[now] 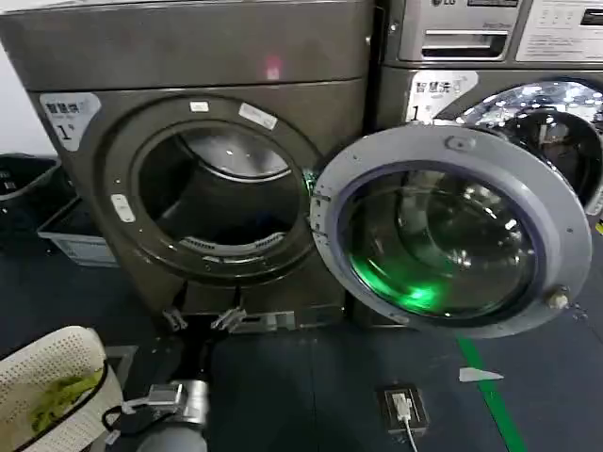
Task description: Grasp the clothes from the dryer.
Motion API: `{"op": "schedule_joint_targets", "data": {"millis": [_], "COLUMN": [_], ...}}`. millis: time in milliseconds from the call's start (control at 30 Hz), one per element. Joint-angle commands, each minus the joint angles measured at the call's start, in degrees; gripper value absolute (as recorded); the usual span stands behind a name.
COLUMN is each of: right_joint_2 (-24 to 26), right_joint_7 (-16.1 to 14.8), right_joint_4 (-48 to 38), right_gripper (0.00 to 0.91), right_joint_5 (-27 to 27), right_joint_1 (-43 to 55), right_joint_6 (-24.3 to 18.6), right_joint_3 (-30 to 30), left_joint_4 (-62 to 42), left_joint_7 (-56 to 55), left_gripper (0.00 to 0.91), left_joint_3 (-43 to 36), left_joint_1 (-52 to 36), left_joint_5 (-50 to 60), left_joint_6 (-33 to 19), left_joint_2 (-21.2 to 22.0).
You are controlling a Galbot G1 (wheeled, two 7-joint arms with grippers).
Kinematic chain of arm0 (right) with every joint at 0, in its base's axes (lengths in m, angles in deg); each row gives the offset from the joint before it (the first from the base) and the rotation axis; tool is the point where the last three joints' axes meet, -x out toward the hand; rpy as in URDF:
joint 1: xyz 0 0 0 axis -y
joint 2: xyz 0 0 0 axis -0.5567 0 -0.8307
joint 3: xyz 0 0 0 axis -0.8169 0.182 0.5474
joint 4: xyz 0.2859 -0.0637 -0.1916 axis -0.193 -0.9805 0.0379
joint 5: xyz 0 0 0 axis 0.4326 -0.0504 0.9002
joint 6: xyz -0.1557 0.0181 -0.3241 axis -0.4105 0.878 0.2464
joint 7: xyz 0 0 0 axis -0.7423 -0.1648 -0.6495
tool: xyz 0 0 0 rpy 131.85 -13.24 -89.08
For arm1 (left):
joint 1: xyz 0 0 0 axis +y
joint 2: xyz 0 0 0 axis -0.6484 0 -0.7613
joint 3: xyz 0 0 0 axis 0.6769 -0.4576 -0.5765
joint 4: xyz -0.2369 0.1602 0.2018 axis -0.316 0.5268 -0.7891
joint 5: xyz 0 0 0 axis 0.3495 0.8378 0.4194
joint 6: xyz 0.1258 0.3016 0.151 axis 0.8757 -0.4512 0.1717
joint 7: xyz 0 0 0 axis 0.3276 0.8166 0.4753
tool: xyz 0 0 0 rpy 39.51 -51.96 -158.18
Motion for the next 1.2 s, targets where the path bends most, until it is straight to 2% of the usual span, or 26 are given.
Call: {"op": "schedule_joint_targets", "data": {"millis": [33, 1200], "right_joint_2": [0.0, -1.2], "right_joint_7": [0.0, -1.0], "right_joint_4": [0.0, 1.3], "right_gripper": [0.907, 0.907], "right_joint_5": [-0.5, -0.1], "right_joint_1": [0.1, 0.4], "right_joint_6": [-0.1, -2.2], "right_joint_3": [0.1, 1.3], "left_joint_4": [-0.1, -0.6], "left_joint_7": [0.0, 0.1], "left_gripper": [0.907, 0.907], "left_joint_3": [-0.1, 0.1], "left_joint_1": [0.0, -0.2], "left_joint_5": [0.0, 0.0], "left_joint_6": [0.0, 0.0], "left_joint_2": [0.0, 0.1]}}
